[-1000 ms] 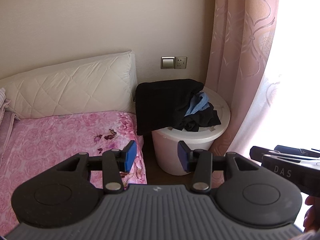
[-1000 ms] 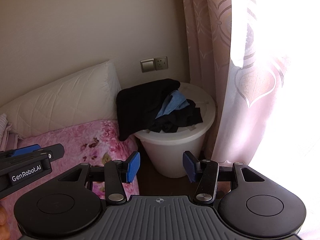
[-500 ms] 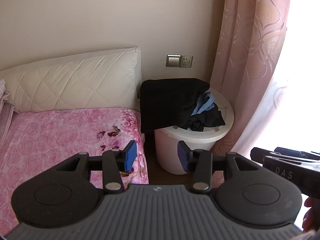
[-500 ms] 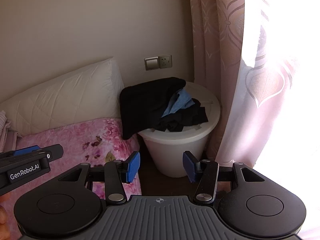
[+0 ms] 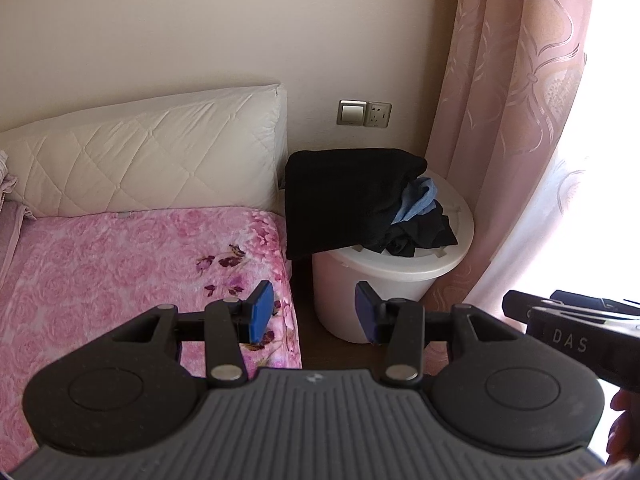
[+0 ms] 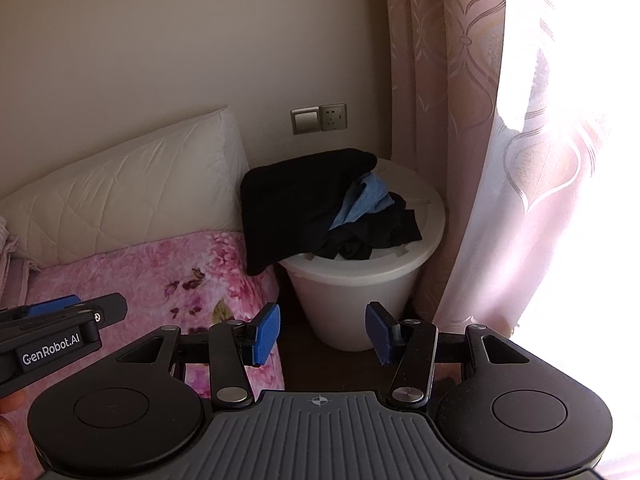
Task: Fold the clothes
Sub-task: 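Move both grippers toward the black garment on the white hamper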
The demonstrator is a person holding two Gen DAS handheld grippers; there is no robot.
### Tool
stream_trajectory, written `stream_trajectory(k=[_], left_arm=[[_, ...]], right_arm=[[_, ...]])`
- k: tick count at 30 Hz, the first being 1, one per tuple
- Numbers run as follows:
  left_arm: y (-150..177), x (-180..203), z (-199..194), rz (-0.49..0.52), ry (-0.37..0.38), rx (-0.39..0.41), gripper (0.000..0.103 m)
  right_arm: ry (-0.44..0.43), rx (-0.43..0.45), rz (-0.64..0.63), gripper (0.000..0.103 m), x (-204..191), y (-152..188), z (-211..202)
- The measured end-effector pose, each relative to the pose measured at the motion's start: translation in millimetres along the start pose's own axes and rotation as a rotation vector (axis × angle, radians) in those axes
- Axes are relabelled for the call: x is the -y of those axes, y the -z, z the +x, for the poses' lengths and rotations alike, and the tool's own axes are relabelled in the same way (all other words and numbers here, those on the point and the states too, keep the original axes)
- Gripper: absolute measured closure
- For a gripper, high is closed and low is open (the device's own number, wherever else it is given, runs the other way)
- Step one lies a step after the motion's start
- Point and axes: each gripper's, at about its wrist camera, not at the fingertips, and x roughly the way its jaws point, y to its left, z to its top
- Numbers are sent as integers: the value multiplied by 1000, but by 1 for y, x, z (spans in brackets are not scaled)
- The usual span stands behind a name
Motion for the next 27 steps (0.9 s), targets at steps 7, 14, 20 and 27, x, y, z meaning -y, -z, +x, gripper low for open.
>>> stream_trajectory(k=[7,14,20,27], left_arm=[[-2,-3,5,11,9,-5,62],[-12,-4,16,8,17,-17,62],[-18,-2,25,12,29,-21,62],[-24,-5,32,3,27,-26,62]], right_arm=[[3,-10,2,51,-12,-7,11],[22,-14,5,51,-17,-10,19],[38,-15,12,51,-16,-15,23],[36,-20,0,51,-24,-24,32]])
